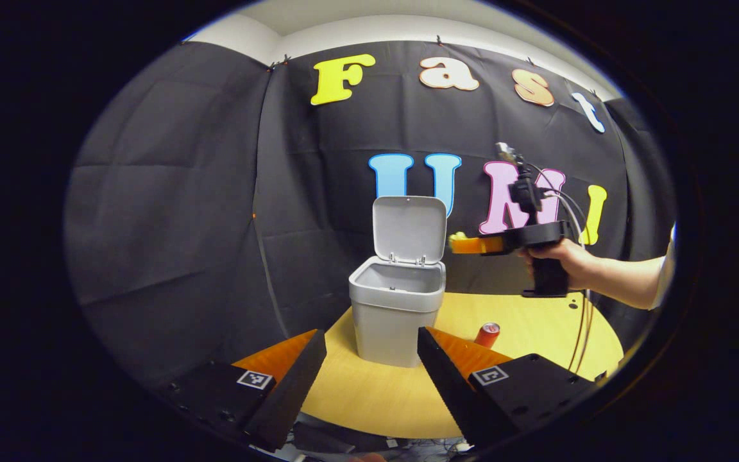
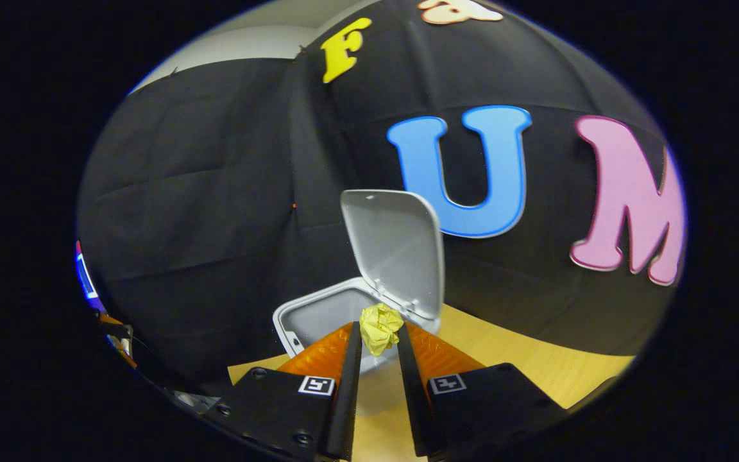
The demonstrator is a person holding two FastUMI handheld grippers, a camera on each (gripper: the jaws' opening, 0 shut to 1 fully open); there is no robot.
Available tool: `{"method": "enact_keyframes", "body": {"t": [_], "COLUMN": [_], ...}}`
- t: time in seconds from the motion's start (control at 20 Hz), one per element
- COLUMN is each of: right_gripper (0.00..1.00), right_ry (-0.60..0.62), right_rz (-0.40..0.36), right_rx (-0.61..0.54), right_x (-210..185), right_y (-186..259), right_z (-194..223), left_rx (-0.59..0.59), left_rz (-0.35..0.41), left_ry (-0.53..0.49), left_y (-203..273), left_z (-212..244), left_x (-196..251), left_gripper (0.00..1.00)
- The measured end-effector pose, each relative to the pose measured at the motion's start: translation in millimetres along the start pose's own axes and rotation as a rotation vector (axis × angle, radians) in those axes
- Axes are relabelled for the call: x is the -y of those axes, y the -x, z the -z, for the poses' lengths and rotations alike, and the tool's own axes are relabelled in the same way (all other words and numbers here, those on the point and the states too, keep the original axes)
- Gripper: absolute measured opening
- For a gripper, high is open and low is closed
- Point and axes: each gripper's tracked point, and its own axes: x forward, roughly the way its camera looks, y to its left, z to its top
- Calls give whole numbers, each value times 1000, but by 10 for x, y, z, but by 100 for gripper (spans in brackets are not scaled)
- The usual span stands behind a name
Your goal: Press the lid of the desktop garbage bin to open it, pick up the crumpled paper on the desktop and throw it into the bin, then pick up the pop can on the desktop and drop it into the bin, and finally close the garbage bin lid.
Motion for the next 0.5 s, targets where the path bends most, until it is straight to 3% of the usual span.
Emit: {"method": "enact_keyframes", "body": {"t": [0.05,0.1,0.15,0.2,0.25,0.35,0.4,0.5], "right_gripper": [26,27,40,27,41,40,30,75], "right_ry": [20,30,49,70,78,76,81,100], "right_rz": [-20,-38,-41,-27,-25,-43,-51,-58], "right_rx": [-39,-69,-94,-119,-133,-153,-161,-147], "right_x": [-120,-214,-268,-260,-277,-314,-318,-328], "right_y": [-136,-279,-400,-498,-590,-652,-627,-574], "right_z": [70,134,178,242,330,430,450,412], "left_rx": [-17,-19,-18,-20,-20,-18,-19,-32], "left_rz": [22,41,51,54,49,47,52,69], "left_ry": [47,86,109,114,107,91,90,96], "left_y": [-27,-38,-50,-60,-51,-14,-14,-60], "left_z": [48,68,76,87,122,181,187,243], "left_x": [90,168,233,274,299,330,353,439], "left_gripper": [97,95,95,95,95,95,95,95]}}
